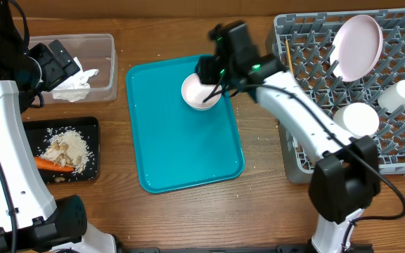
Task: Sort waste into correct bins and load items into the dishwasher rack
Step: 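Grasp the rim of the pink bowl with the right gripper, then carry the pink bowl right and lower it into the rack's right edge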
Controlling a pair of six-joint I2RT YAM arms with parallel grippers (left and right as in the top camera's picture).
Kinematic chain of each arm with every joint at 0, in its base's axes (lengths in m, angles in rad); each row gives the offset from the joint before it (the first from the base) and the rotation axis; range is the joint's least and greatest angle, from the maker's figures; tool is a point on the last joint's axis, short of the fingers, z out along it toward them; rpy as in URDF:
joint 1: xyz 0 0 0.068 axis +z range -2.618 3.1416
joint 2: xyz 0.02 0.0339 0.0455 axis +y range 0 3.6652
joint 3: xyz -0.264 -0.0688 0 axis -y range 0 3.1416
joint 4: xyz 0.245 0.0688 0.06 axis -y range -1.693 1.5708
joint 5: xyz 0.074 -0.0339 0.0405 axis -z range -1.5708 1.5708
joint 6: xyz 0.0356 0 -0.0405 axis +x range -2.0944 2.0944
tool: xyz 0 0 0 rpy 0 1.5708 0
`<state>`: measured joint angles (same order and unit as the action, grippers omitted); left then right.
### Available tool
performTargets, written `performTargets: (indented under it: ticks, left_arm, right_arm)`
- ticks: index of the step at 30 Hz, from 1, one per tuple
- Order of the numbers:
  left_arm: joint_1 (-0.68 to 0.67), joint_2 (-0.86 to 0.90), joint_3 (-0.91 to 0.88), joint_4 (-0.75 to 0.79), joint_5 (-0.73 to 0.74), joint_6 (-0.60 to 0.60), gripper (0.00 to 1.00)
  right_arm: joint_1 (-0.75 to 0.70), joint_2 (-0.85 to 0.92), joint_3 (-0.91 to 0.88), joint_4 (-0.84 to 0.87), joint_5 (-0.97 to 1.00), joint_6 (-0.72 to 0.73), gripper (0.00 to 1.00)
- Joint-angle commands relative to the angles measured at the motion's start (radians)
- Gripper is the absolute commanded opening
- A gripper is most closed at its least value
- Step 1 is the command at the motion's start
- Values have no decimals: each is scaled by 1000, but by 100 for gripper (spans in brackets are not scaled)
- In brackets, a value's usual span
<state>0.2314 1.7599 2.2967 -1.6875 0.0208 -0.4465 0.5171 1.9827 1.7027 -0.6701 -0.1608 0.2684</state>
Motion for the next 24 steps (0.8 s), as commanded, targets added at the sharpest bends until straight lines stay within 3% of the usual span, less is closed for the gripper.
performTargets:
  ticks: [1, 5, 20, 24]
  left_arm:
    - [4, 0, 0, -2, -10, -10, 100]
    - [4, 0, 0, -2, -10, -10, 100]
    - [4, 0, 0, -2, -10, -10, 100]
    - [4, 0, 0, -2, -10, -10, 100]
  right_arm:
    - [50, 77, 3, -27, 85, -171, 45]
    - [103, 138, 3, -26, 90, -241, 45]
    - [119, 238, 3, 0, 104, -269, 45]
    - [116, 237, 8, 3, 106, -269, 35]
